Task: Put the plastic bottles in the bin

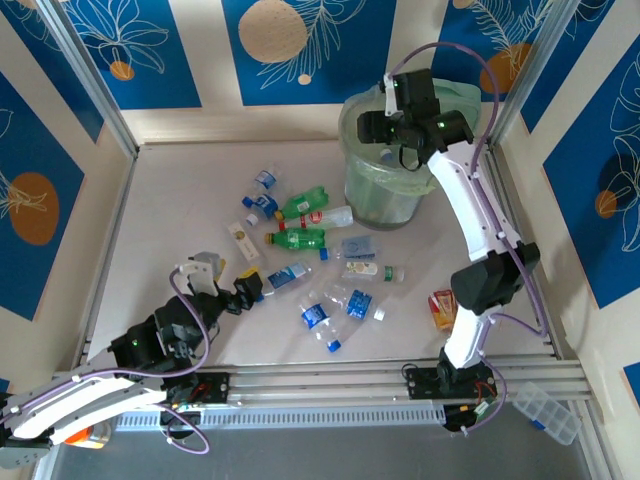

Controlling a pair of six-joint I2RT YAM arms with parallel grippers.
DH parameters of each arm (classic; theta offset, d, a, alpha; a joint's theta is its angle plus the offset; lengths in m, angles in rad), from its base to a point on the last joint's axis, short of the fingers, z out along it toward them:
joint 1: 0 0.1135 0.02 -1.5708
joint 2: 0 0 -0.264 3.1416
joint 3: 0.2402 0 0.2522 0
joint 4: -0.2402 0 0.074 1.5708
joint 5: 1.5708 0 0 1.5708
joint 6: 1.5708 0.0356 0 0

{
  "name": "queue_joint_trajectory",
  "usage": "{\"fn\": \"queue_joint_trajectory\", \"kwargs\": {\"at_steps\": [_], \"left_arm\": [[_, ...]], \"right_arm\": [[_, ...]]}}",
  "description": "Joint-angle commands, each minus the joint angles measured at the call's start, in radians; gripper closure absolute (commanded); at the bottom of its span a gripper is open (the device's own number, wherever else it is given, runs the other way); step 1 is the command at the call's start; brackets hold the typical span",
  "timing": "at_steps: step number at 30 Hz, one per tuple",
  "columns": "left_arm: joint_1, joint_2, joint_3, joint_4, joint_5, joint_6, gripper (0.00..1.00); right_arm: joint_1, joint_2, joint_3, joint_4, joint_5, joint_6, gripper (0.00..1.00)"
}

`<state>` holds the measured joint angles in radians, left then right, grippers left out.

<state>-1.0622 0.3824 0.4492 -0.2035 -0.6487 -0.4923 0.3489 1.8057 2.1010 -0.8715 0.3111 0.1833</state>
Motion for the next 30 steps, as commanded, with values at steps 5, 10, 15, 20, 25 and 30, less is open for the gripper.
{"fn": "queue_joint_trajectory", "kwargs": {"at_steps": [5,10,15,20,25,30], "left_arm": [[0.005,-0.002,0.026,-0.074,-0.025,-0.038,0.12],[0.005,0.023,0.121,-0.284,-0.069,-0.249,0.11],[0.006,0.038,0.171,-0.527,-0.111,-0.377,0.11],[0.005,-0.015,0.094,-0.518,-0.115,-0.368,0.11],[0.005,-0.002,0.088,-0.481,-0.095,-0.337,0.11],[0.005,0.027,0.089,-0.468,-0.077,-0.336,0.11]], "right_arm": [[0.141,-0.337,-0.363,0.161,0.191,0.132,0.26],[0.352,-0.599,-0.703,0.258,0.534,0.270,0.26],[0.365,-0.796,-0.972,-0.029,0.750,0.791,0.26],[0.179,-0.856,-1.180,-0.184,0.648,1.081,0.25],[0.069,-0.829,-1.300,-0.227,0.523,1.183,0.17],[0.043,-0.835,-1.327,-0.300,0.478,1.237,0.11]]}}
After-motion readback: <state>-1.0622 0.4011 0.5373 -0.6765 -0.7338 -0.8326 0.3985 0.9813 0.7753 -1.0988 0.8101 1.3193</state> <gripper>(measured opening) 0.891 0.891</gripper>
